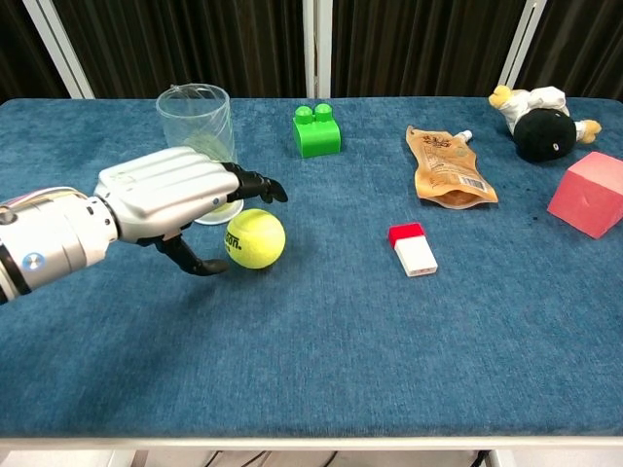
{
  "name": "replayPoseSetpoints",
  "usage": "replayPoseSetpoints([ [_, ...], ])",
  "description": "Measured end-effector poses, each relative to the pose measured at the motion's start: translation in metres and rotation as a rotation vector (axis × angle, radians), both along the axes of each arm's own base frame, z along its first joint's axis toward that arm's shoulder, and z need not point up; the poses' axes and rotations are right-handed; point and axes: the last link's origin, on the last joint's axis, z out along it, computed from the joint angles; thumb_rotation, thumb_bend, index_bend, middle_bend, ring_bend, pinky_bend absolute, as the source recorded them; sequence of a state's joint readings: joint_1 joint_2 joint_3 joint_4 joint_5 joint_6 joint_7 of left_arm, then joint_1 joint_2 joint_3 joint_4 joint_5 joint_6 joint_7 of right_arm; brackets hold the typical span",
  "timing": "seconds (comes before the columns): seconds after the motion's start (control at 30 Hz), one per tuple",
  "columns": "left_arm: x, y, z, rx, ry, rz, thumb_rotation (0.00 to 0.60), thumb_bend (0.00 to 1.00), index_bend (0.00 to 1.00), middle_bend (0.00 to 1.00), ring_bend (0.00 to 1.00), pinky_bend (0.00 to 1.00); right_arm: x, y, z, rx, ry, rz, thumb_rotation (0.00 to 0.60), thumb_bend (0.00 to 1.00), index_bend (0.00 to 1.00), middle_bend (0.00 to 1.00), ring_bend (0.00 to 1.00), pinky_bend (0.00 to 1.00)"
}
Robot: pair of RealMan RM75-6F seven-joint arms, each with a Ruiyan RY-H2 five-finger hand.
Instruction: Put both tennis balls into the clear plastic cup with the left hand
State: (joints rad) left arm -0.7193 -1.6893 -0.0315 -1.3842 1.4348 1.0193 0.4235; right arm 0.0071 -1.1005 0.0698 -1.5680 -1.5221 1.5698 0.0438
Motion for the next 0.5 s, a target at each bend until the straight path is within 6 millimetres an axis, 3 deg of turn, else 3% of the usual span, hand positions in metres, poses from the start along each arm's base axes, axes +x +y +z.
replayPoseSetpoints([
  [0.17,0.000,0.002,-0.005,-0.026,-0.012,0.012,0.600,0.20,0.15,0.17,0.18,0.44,0.000,0.000,0.003,-0.008,-0.007,-0.004,0.600,0.23,0.00,0.00,0.00,0.00],
  [0.23,0.001,0.003,-0.008,-0.039,-0.013,0.015,0.600,0.20,0.20,0.20,0.20,0.46,0.000,0.000,0.002,-0.005,-0.007,-0.006,0.600,0.23,0.00,0.00,0.00,0.00],
  [0.4,0.002,0.006,-0.013,-0.037,-0.019,0.022,0.600,0.20,0.35,0.37,0.35,0.61,-0.001,0.000,0.001,-0.001,-0.009,-0.007,0.600,0.23,0.00,0.00,0.00,0.00],
  [0.5,0.002,0.009,-0.013,-0.008,-0.026,0.014,0.600,0.20,0.46,0.50,0.49,0.73,0.000,0.000,0.002,-0.009,-0.014,-0.004,0.600,0.23,0.00,0.00,0.00,0.00],
])
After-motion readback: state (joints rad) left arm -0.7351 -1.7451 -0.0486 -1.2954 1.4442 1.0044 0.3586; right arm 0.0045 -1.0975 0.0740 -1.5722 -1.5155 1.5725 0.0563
